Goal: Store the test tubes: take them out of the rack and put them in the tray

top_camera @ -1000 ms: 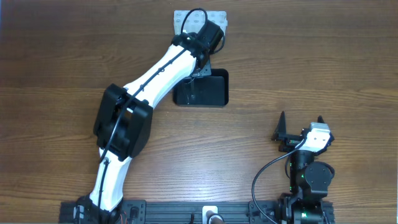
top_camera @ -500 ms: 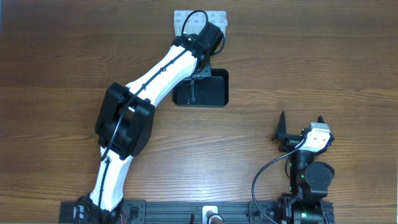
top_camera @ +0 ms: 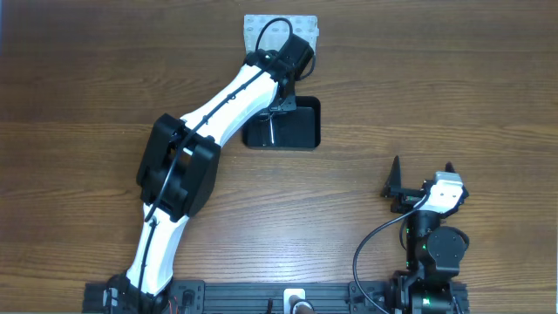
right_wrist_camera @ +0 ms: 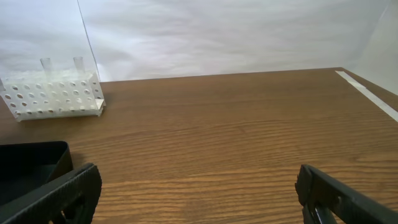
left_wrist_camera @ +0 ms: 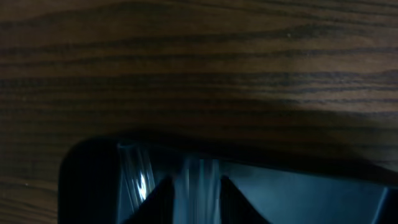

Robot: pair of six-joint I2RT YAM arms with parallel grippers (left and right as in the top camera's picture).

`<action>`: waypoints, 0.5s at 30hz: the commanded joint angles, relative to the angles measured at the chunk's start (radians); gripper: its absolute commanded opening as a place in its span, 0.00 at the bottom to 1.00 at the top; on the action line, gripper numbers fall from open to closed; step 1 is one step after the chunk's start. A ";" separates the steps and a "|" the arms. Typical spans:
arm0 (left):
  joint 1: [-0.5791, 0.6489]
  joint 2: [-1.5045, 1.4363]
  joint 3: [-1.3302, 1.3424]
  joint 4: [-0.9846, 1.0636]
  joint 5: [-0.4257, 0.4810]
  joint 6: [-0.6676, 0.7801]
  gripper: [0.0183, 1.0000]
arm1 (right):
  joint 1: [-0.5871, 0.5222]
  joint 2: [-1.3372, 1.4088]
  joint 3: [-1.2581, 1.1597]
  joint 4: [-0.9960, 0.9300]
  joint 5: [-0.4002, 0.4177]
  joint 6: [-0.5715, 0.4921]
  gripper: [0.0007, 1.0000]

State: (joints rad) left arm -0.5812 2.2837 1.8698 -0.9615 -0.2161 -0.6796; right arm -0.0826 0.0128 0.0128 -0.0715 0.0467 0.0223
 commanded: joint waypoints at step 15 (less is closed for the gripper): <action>0.018 -0.607 -0.013 0.289 -0.338 0.425 0.81 | -0.003 -0.008 -0.008 0.000 -0.001 -0.001 0.99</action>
State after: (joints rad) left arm -0.5934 1.7725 1.8584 -0.7380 -0.4923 -0.5053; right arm -0.0826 0.0128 0.0128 -0.0711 0.0463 0.0227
